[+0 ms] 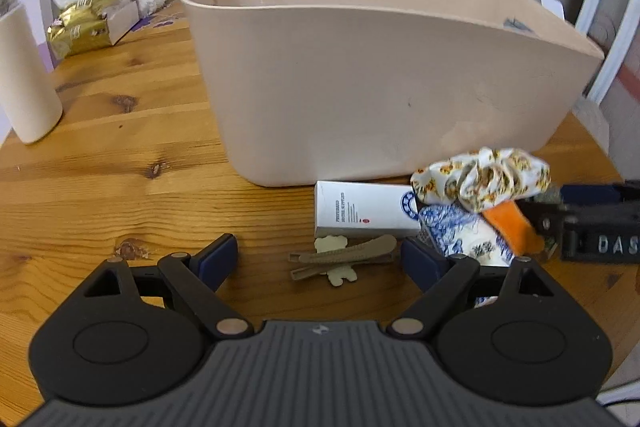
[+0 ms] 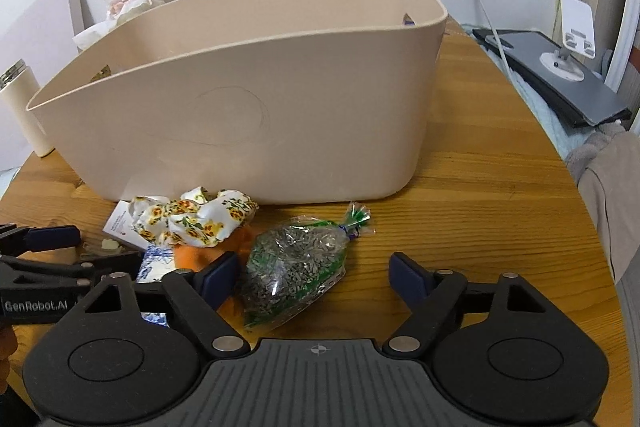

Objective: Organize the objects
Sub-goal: 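Grasp the hair clip with the left tool while the right tool grasps the green bag, then lift both held items over the bin and open both tools to release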

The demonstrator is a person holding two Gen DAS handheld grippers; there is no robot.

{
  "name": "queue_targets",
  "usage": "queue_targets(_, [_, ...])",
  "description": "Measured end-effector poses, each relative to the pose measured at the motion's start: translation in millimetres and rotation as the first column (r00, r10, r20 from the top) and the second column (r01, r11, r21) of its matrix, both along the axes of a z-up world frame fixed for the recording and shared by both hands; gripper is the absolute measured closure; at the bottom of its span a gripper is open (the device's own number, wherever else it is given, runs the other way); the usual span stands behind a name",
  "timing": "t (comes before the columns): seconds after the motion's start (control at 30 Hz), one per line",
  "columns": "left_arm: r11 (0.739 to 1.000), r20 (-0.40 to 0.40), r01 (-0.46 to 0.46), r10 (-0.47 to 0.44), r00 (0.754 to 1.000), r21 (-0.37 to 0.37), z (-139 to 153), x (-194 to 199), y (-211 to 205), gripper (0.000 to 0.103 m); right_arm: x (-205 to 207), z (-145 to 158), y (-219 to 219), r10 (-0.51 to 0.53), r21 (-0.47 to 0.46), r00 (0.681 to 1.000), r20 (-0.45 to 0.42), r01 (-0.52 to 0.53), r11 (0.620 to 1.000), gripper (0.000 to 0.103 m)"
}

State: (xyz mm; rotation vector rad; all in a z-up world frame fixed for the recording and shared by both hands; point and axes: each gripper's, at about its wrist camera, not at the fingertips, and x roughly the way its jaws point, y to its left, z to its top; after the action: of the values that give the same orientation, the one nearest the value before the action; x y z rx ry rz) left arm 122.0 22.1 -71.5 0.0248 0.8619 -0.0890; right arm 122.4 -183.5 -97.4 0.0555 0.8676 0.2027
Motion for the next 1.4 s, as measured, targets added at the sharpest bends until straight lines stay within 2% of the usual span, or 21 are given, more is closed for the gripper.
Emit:
queue_targets(0.03, [1.0, 0.001, 0.009, -0.009, 1.0, 0.022, 0, -1, -2, 0.016, 0, 0, 0, -0.002, -0.005, 1.0, 0.006, 0.002, 1.0, 0.023])
queue_targets(0.1, [1.0, 0.01, 0.014, -0.015, 1.0, 0.019, 1, -4, -1, 0.023, 0, 0, 1, 0.001, -0.013, 1.0, 0.014, -0.001, 1.0, 0.03])
queue_targets(0.23, [1.0, 0.021, 0.021, -0.022, 1.0, 0.01, 4, -6, 5, 0.044, -2, 1, 0, -0.003, -0.03, 1.0, 0.028, 0.004, 1.0, 0.052])
queue_targets(0.33, [1.0, 0.022, 0.026, -0.026, 0.999, -0.002, 4, -8, 9, 0.046, -4, 2, -2, -0.011, -0.02, 0.999, 0.03, 0.012, 1.0, 0.055])
queue_targets(0.43, [0.999, 0.019, 0.026, -0.026, 0.999, -0.02, 6, -11, 11, 0.054, -7, 2, -2, -0.011, -0.02, 0.999, 0.03, 0.012, 1.0, 0.056])
queue_targets(1.03, [0.997, 0.037, 0.029, -0.027, 0.999, -0.072, 15, -26, 15, 0.055, -36, 26, -11, -0.04, -0.026, 0.995, 0.096, 0.043, 0.999, 0.057])
queue_targets(1.4, [0.996, 0.167, 0.033, -0.019, 0.986, -0.08, 63, -51, 23, 0.055, -62, 73, -6, -0.021, -0.03, 0.968, 0.249, 0.029, 0.999, 0.058])
